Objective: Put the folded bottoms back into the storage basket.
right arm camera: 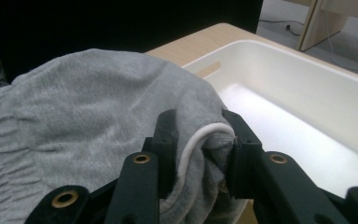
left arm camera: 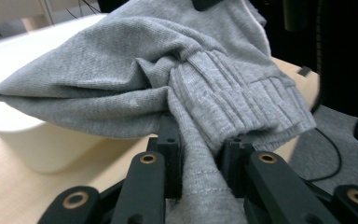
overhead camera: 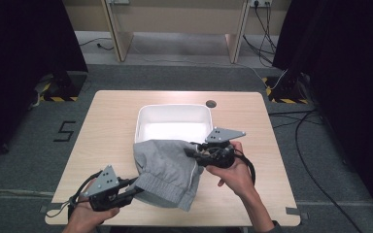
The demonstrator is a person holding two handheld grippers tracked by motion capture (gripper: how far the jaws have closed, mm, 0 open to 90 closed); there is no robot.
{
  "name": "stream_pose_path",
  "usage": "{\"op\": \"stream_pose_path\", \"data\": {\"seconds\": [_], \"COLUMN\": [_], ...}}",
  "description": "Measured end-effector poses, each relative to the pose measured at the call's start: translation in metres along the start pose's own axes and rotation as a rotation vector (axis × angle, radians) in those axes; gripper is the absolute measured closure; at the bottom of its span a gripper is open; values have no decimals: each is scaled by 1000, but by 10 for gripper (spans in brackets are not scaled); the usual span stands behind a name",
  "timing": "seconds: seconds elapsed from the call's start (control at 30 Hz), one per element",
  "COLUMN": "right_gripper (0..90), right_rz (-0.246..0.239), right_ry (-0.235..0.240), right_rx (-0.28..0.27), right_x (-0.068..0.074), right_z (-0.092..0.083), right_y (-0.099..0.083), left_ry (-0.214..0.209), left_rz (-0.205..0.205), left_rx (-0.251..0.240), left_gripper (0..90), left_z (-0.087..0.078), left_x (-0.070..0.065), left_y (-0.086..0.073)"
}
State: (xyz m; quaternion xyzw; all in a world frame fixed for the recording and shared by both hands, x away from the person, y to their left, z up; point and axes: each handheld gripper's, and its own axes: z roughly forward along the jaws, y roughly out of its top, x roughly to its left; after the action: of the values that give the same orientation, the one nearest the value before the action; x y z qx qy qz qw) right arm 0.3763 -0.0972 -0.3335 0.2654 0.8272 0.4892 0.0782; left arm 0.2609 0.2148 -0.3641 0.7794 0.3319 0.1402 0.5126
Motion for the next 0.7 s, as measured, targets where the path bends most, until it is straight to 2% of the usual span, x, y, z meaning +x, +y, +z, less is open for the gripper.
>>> {"op": "stream_pose_path", "data": {"seconds": [0.17,0.23,0.4,0.53,0.7], "right_gripper": [700,701,703,703,703], "right_rz": [1,7,-13,-16,-18], "right_ry": [-10,-13,-36,-57,-71], "right_rx": [0,-8,-13,-15,12], "right_x": [-10,-14,-21,-30,-44], "right_z": [-1,-1,-2,-3,2], "right_y": [17,23,41,54,71], "left_ry": [1,9,10,12,28], "left_rz": [0,12,11,-7,-12], "left_rx": [-12,-18,-24,-31,-34], "left_gripper": [737,738,737,738,737], "left_z": [3,4,8,14,25], "left_x": [9,12,20,29,40], "left_y": [17,24,40,52,65]}}
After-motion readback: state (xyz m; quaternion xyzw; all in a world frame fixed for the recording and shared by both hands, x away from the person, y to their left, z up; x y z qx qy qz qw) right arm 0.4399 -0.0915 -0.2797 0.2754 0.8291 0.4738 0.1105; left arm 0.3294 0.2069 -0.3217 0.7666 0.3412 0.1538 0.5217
